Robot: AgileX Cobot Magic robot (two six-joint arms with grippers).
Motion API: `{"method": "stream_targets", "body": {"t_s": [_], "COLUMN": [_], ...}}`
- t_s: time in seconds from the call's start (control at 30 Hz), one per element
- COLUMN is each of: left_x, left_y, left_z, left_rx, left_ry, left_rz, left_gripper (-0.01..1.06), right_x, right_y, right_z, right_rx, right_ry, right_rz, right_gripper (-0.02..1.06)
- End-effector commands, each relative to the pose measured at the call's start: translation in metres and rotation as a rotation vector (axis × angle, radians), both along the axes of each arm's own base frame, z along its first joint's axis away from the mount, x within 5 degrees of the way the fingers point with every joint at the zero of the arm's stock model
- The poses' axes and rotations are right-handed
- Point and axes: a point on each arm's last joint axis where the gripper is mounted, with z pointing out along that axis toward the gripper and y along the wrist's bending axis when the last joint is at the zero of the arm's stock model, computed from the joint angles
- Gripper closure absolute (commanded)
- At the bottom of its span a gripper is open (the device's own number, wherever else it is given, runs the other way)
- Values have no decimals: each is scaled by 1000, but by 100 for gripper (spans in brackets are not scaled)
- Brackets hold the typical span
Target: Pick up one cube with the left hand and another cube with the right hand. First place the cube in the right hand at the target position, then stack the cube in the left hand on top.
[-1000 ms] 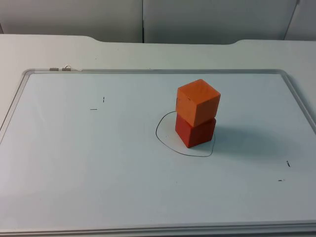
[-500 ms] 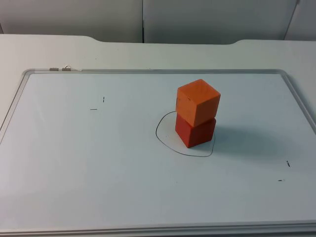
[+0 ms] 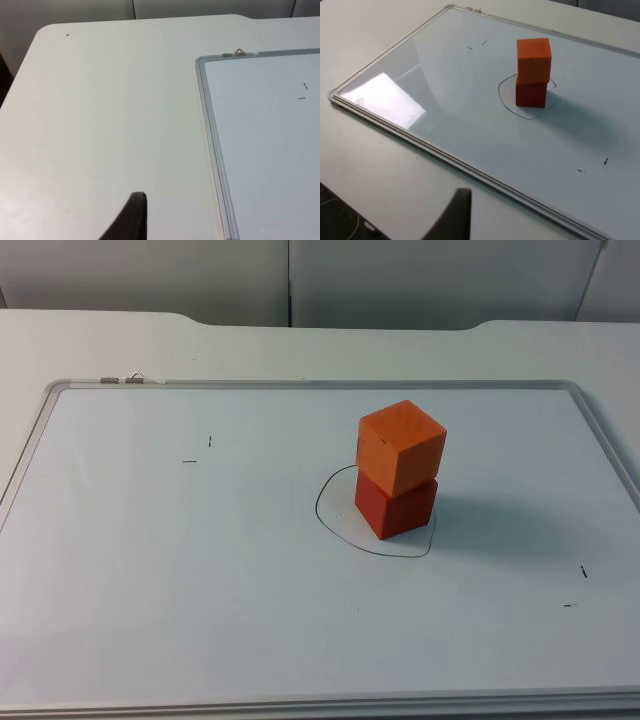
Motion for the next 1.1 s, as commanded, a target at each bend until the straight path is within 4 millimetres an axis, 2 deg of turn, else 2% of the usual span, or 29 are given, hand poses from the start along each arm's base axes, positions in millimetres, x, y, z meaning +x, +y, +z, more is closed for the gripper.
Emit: {"method": "stream_targets", "body": {"t_s": [0.0,0.23,0.33,1.07], "left_x": [1,1,1,1], "left_y": [0,0,0,0], "left_z": [-2,-2,-2,-2], "left_rx": [-4,-4,-4,-4], "left_ry": [-4,-4,-4,-4], "left_rz": [7,7,7,7], "left_gripper": [0,0,0,0], "right_x": [0,0,0,1], "right_y": [1,1,1,0], "right_z": [0,0,0,0], "right_rx": [16,15,15,31], "right_ry": [-6,-7,-7,6], "right_rz": [5,6,8,-18], "right_gripper": [8,7,0,0]}}
